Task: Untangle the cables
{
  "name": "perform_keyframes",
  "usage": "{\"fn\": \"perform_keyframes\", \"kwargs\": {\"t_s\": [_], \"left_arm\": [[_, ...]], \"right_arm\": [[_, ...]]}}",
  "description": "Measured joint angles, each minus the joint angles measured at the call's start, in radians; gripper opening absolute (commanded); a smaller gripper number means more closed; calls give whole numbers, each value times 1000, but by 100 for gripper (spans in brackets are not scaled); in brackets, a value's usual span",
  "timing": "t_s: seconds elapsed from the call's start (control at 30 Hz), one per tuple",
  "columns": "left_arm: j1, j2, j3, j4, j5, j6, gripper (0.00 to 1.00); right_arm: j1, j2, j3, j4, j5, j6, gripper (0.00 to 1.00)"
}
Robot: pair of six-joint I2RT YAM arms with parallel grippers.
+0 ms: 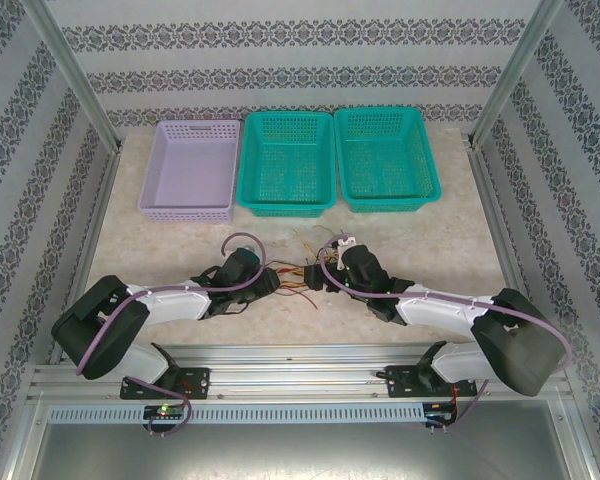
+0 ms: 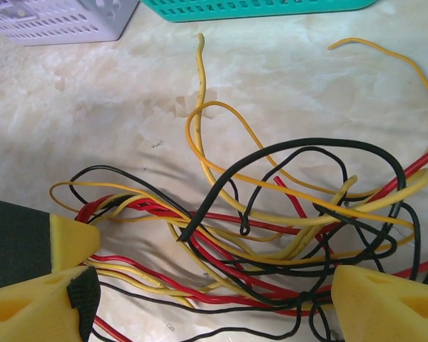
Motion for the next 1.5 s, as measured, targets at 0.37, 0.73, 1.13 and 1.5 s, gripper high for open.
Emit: {"fn": "perform_keyframes", "kwargs": {"t_s": [0.37, 0.73, 1.13, 1.5], "left_arm": [[7, 0, -38, 45, -12, -3, 18], [8, -3, -52, 74, -8, 1, 0], [6, -185, -52, 57, 35, 103, 0], [4, -355, -79, 11, 114, 230, 0]], "right_arm": [[0, 99, 37, 6, -17, 53, 85], [0, 143, 99, -70, 19, 135, 86], [0, 203, 168, -181, 97, 187, 78], [-36, 232, 204, -222, 108, 175, 29]]}}
